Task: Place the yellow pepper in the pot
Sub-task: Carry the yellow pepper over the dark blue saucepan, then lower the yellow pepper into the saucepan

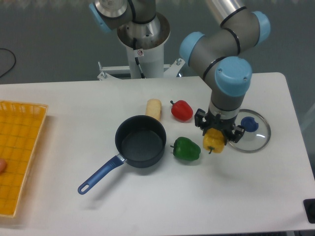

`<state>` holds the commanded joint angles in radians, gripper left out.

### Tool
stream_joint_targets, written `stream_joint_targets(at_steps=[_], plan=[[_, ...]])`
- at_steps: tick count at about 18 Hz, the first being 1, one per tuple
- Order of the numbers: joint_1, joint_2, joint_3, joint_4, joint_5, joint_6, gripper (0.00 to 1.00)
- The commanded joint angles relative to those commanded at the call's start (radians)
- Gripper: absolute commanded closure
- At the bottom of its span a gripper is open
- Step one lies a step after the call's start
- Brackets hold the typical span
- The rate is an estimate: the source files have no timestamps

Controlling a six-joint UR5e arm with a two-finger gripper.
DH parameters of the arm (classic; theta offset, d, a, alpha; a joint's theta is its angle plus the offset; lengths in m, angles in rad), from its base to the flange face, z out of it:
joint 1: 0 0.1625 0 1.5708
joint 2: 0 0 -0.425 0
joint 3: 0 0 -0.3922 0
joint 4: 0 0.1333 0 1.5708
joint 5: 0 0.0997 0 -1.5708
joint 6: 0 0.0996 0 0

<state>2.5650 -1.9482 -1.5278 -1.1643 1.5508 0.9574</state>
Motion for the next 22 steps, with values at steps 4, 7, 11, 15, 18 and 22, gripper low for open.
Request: stream_joint_targets(at_steps=[4, 7, 11, 15, 18, 22], plan=[[-0.069, 0.017, -0.005, -0.006, 0.009, -0.074, 0.45], [-0.120, 0.035, -0.012, -0.018, 0.012, -0.121, 0.45], [-0.175, 0.041, -0.025, -0.035, 0.012, -0.163, 0.45], [-0.226, 0.041, -0.063, -0.035, 0.060, -0.174, 0.45], [-0.235, 0.044, -0.086, -0.034, 0.063, -0.174, 0.45], [-0.266, 0.048, -0.117, -0.026, 0.074, -0.195, 0.44]])
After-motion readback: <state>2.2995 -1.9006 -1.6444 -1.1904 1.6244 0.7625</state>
